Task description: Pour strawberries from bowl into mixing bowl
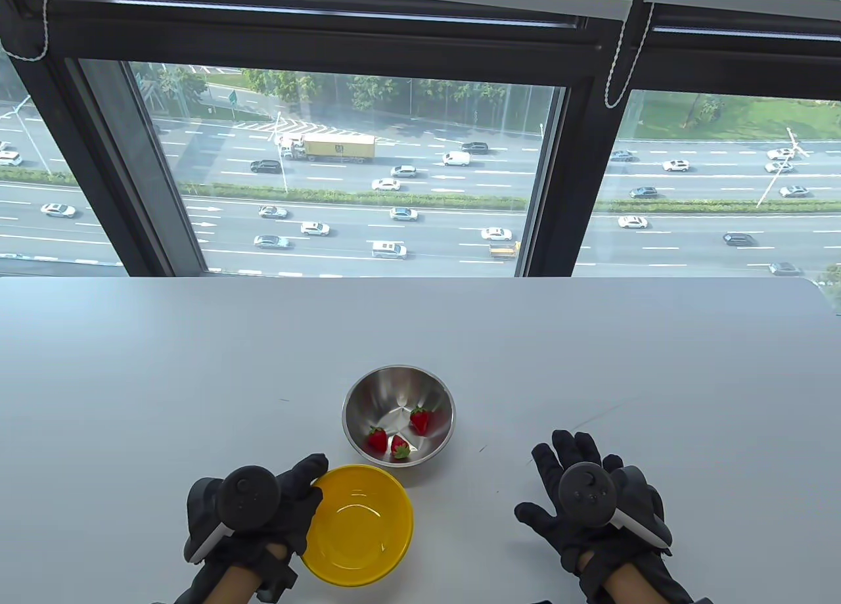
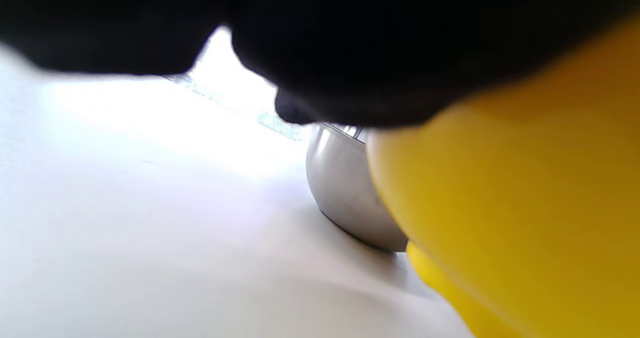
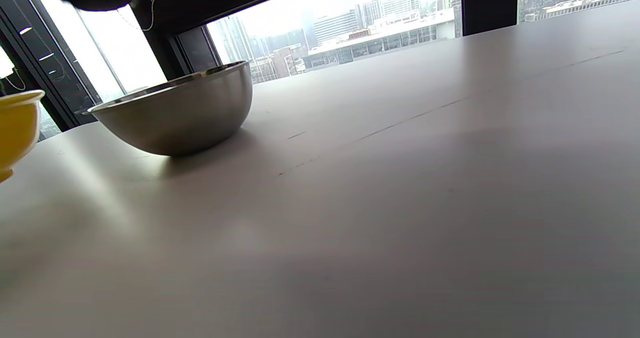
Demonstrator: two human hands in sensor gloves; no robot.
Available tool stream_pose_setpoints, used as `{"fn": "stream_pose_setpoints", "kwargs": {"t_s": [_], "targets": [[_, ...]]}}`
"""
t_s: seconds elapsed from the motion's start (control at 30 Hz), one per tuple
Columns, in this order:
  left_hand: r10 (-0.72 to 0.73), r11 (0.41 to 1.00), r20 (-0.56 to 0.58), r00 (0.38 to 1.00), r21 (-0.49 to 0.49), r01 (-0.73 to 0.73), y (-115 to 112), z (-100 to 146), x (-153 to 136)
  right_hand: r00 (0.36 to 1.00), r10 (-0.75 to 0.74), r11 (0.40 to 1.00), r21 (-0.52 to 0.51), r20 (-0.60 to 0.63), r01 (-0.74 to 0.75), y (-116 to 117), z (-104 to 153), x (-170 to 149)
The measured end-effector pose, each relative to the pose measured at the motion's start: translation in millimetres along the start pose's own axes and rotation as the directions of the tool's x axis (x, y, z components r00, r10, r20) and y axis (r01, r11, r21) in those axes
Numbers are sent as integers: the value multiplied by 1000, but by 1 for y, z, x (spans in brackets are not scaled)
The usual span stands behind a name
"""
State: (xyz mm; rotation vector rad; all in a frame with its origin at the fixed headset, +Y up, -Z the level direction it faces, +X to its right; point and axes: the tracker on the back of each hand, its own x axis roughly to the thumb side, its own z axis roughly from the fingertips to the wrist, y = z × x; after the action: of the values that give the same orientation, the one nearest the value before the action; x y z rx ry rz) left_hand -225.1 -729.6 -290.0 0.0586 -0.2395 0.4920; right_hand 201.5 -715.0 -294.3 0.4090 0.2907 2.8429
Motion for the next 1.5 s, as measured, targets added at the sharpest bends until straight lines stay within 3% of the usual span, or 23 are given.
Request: {"fn": "stream_pose_setpoints", "kwargs": {"t_s": [0.9, 1.07, 1.5], "targets": [[-106, 988, -8, 994, -114, 105, -22, -3, -8, 1000, -1, 1000, 18, -4, 1, 1, 0, 0], [-182, 974, -1, 983, -135, 180, -25, -3, -10, 1000, -1, 1000, 21, -5, 1, 1, 0, 0], [-158, 973, -56, 986, -178, 146, -23, -3, -19, 1000, -2, 1000, 23, -7, 2, 1, -1, -1]]}}
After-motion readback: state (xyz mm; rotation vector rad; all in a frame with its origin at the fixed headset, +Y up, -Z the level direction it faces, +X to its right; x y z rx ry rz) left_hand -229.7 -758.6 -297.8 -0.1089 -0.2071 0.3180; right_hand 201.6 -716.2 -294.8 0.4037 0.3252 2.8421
